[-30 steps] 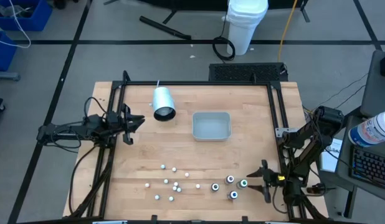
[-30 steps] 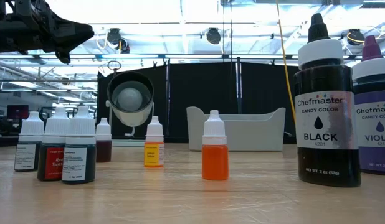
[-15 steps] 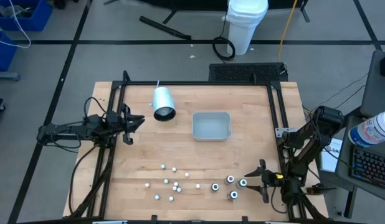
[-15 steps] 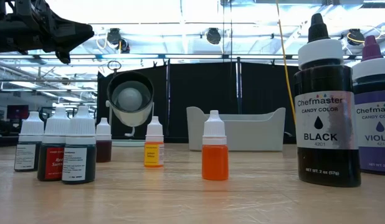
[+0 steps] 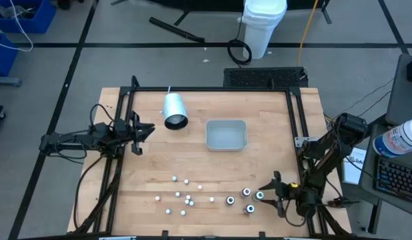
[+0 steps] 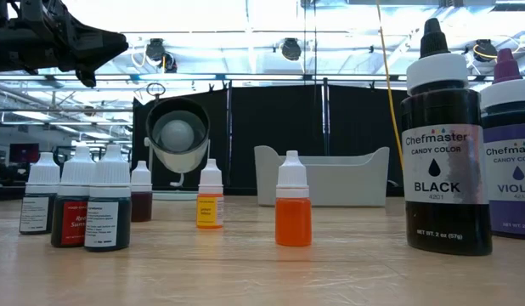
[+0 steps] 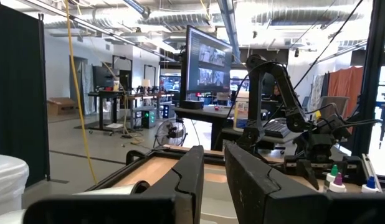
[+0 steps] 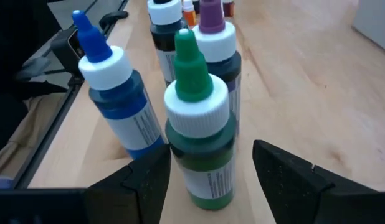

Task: Pick & Place food coloring
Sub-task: Put the green food coloring bottle into the gray bin

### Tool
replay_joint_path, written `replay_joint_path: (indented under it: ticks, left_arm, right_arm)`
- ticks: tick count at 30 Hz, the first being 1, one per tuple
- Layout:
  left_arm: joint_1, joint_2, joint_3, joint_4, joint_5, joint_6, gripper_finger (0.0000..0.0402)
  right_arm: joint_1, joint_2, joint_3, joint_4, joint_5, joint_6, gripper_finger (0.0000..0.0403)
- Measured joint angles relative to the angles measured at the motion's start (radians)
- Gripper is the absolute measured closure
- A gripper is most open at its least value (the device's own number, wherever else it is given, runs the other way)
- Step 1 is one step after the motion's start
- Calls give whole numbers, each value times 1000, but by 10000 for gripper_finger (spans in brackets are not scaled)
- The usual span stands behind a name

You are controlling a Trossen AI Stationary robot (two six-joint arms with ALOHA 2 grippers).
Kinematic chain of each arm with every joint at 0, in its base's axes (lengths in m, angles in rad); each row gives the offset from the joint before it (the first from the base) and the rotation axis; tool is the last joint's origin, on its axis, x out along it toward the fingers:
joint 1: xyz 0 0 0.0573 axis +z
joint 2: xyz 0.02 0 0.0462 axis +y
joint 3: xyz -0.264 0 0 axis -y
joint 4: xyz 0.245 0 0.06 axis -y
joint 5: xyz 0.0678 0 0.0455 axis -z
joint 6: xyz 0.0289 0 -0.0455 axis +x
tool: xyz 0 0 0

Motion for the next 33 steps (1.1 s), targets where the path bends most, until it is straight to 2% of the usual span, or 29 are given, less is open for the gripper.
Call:
replay_joint_path:
  ticks: [10, 23, 29, 33]
  left_arm:
    - [0, 0, 0, 0, 0, 0, 330]
    - [0, 0, 0, 0, 0, 2, 330]
    - [0, 0, 0, 0, 0, 2, 330]
    - [0, 0, 0, 0, 0, 3, 330]
  right_arm:
    - [-36, 0, 0, 27, -65, -33, 183]
    - [-66, 0, 0, 36, -74, -69, 185]
    - [-89, 0, 0, 36, -96, -76, 199]
    - [-94, 0, 0, 36, -95, -77, 223]
